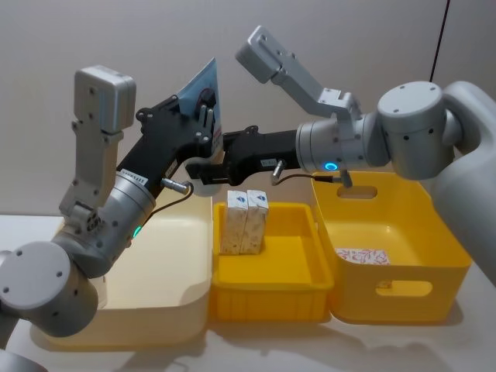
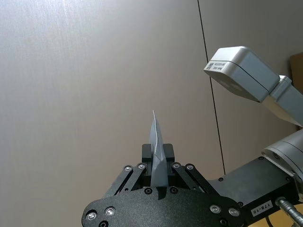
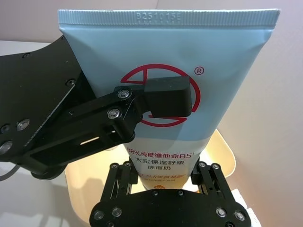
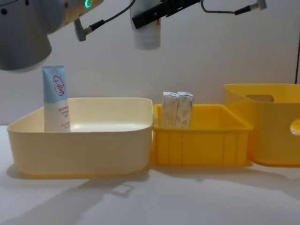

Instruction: Bimanual collaborative sorting of washing and personal care products

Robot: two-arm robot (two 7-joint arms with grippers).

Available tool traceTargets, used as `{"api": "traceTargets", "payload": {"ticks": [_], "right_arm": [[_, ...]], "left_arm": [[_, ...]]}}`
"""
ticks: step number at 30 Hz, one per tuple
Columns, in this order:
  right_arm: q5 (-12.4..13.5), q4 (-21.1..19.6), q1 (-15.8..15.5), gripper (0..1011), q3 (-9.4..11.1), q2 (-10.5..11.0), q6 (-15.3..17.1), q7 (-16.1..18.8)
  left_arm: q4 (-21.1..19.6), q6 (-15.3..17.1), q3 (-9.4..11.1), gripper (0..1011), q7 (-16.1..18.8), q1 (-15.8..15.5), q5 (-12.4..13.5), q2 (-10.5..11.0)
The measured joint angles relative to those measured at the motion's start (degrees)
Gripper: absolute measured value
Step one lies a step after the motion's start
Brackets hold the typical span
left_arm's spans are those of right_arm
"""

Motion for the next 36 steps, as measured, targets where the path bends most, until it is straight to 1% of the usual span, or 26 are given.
{"api": "traceTargets", "payload": {"ticks": [10,32,34,36], "right_arm": [[0.04,0.1,0.05,545,0.0,-0.09,-0.07,-0.06],[0.04,0.18,0.06,545,0.0,-0.16,-0.1,-0.07],[0.04,0.18,0.06,545,0.0,-0.16,-0.1,-0.07],[0.04,0.18,0.06,545,0.0,-0.16,-0.1,-0.07]], "left_arm": [[0.0,-0.01,0.0,146,-0.01,0.0,0.0,0.0],[0.0,0.0,0.0,145,-0.01,0.0,-0.01,0.0],[0.0,0.0,0.0,156,-0.02,0.0,-0.01,0.0],[0.0,0.0,0.01,201,-0.02,0.0,-0.01,0.0]]}}
